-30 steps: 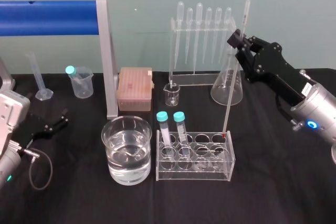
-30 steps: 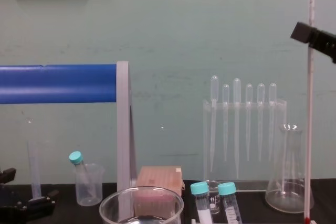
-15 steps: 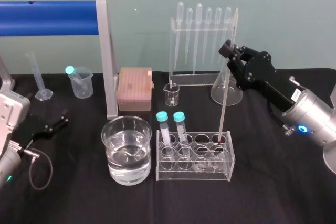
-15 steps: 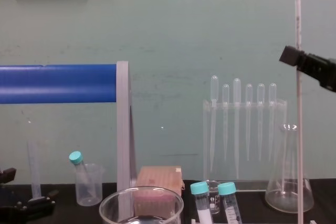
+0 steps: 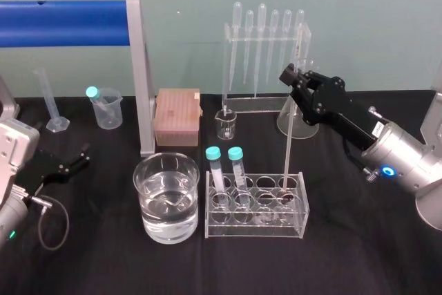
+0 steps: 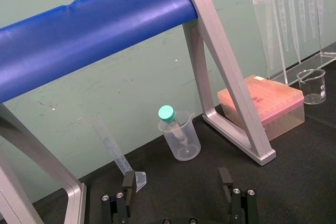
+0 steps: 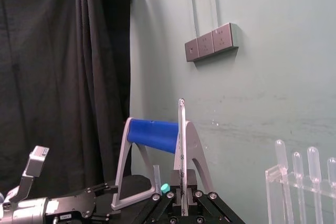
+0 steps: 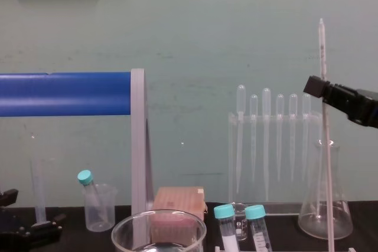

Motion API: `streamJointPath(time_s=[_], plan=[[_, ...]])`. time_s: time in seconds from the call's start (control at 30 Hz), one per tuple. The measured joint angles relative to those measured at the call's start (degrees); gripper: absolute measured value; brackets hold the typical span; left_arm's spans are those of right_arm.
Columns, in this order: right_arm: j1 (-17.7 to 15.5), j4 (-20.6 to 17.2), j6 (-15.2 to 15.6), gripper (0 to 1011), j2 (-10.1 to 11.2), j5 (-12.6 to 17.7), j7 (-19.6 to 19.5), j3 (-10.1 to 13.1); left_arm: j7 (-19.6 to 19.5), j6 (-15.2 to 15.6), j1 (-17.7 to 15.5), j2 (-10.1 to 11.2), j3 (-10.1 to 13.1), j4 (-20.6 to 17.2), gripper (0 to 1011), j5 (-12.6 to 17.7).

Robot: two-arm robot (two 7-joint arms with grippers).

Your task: Hold the thermometer with one hand and immerse one end into the beaker, then reinsert it into the test tube rack.

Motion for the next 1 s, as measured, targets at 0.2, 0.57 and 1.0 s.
streamJointPath(time_s=[0.2,0.57,1.0], plan=[[0.24,0.83,0.93,56,-0.03,0.12,0.17,-0.55,0.0,0.0,0.0,0.0,0.0,0.0,1008,0.0],[0.07,1.46,2.62,56,0.37,0.4,-0.05,-1.4,0.0,0.0,0.0,0.0,0.0,0.0,1008,0.0],[0.27,2.09,3.32,56,0.49,0.4,-0.79,-1.91,0.0,0.0,0.0,0.0,0.0,0.0,1008,0.0]])
